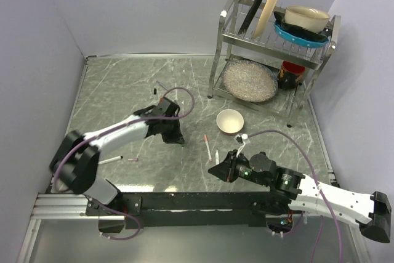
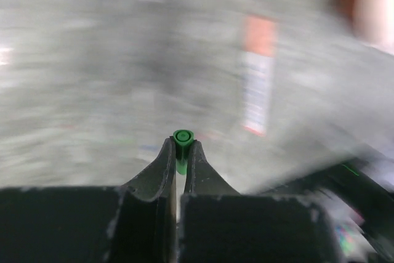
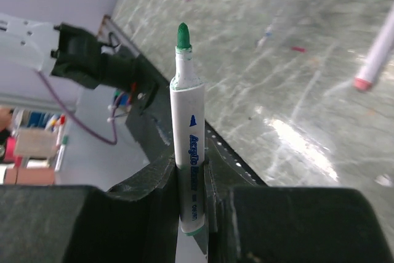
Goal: Insert the pens into the pen caps
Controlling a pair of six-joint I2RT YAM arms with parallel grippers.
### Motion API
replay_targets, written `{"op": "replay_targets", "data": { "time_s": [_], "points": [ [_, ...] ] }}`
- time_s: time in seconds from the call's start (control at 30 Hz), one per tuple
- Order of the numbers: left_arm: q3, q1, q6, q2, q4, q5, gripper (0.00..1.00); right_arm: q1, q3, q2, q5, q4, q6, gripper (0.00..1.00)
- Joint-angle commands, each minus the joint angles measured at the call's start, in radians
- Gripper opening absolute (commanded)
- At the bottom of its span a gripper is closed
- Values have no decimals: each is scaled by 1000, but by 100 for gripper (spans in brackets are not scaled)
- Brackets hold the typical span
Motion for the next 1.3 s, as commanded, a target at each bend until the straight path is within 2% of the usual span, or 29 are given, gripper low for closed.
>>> {"op": "replay_targets", "data": {
  "time_s": [0.0, 0.07, 0.17, 0.37, 0.57, 1.27],
  "points": [
    [-114, -28, -76, -171, 429, 266, 1, -3, -28, 23, -91, 286, -44, 0],
    [-177, -47, -134, -254, 574, 279, 1, -3, -25, 46, -95, 314, -52, 0],
    [-222, -71, -173, -328, 685, 264, 1, -3, 6, 100, -92, 331, -55, 0],
    [-285, -113, -213, -443, 807, 215, 1, -1, 46, 223, -124, 403, -37, 0],
    [-283, -133, -188, -483, 782, 204, 1, 3, 69, 272, -129, 429, -28, 0],
    [-313, -174, -150, -518, 733, 156, 1, 10, 89, 235, -106, 398, -31, 0]
  ]
}}
